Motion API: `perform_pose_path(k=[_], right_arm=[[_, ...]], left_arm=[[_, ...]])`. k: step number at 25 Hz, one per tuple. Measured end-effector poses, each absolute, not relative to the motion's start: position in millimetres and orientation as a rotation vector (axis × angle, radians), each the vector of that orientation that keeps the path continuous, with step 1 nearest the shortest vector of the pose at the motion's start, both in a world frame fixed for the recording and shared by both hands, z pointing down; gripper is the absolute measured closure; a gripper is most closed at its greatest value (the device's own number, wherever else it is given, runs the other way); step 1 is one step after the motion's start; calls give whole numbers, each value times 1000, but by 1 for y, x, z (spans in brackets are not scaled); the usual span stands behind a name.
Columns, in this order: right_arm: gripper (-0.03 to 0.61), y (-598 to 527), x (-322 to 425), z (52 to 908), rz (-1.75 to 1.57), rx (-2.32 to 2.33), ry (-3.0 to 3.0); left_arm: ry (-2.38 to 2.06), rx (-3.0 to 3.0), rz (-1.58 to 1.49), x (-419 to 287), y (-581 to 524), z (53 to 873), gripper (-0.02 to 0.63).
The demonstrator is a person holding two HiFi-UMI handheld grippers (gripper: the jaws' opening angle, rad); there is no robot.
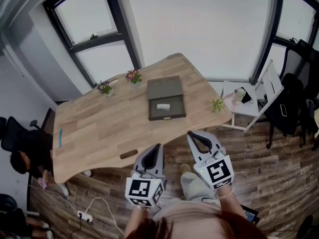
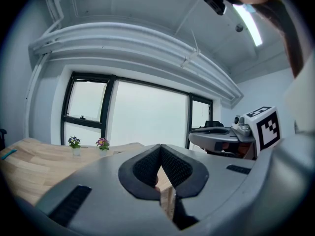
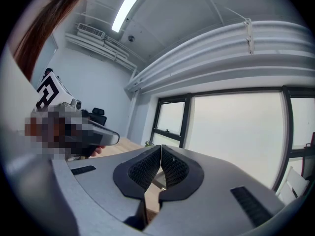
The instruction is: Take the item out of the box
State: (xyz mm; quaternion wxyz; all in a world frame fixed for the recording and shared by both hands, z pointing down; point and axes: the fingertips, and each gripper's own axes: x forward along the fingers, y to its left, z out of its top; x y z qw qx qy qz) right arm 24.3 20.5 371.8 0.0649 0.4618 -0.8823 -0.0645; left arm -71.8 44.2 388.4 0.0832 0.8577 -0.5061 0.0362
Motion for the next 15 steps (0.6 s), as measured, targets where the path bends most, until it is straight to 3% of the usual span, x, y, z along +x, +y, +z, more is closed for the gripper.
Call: perform_pose_path(k=[15], right_arm=[[577, -64, 25, 383, -172, 1361, -2688]], left_arm=[[-1538, 2546, 133, -68, -38, 394, 614]])
